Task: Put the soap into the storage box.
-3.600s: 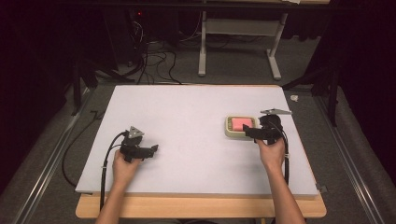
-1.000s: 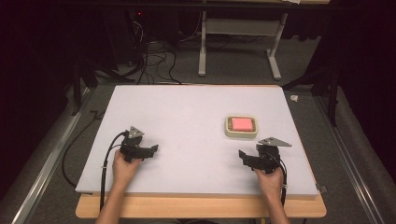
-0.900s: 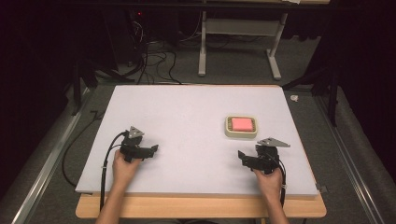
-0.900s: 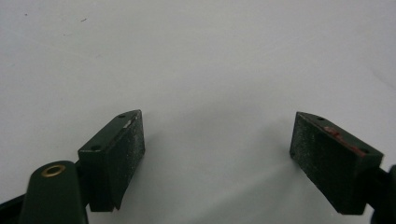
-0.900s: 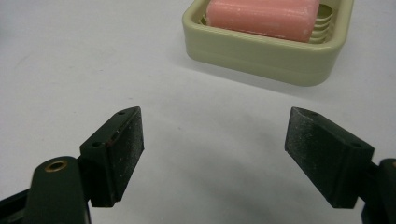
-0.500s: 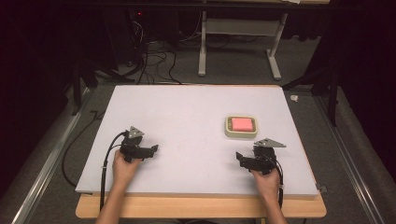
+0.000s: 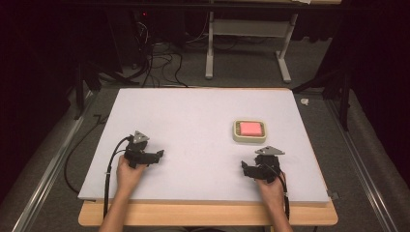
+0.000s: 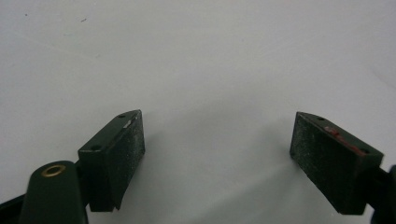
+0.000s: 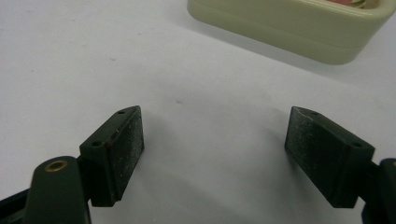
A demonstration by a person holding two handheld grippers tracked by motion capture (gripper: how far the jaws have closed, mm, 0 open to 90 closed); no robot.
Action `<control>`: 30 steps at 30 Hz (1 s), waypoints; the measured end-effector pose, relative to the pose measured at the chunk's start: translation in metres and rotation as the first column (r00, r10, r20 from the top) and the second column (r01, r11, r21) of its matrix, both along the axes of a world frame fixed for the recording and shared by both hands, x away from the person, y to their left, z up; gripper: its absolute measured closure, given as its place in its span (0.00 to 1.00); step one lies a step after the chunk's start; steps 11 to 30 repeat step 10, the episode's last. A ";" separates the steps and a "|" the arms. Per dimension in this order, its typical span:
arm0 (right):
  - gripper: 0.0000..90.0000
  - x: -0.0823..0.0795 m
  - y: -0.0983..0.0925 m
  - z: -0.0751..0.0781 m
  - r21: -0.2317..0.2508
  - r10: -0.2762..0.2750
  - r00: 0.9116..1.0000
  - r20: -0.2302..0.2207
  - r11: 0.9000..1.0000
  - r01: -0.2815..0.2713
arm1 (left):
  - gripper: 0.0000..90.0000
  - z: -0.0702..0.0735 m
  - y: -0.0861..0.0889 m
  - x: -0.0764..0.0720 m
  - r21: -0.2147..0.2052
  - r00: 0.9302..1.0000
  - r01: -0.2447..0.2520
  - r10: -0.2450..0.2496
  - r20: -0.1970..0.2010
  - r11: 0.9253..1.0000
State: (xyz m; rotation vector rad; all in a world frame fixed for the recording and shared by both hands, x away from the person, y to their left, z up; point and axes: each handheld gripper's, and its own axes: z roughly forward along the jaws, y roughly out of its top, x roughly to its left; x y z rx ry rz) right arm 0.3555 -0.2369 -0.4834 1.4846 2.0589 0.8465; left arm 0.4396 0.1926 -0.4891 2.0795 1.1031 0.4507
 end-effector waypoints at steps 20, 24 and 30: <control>0.22 0.000 0.000 0.000 0.008 0.001 1.000 0.000 1.000 -0.001 | 0.20 0.000 0.000 0.000 -0.001 1.000 0.000 0.000 -0.001 1.000; 0.22 0.000 0.000 0.000 0.008 0.001 1.000 0.000 1.000 -0.001 | 0.20 0.000 0.000 0.000 -0.001 1.000 0.000 0.000 -0.001 1.000; 0.22 0.000 0.000 0.000 0.008 0.001 1.000 0.000 1.000 -0.001 | 0.20 0.000 0.000 0.000 -0.001 1.000 0.000 0.000 -0.001 1.000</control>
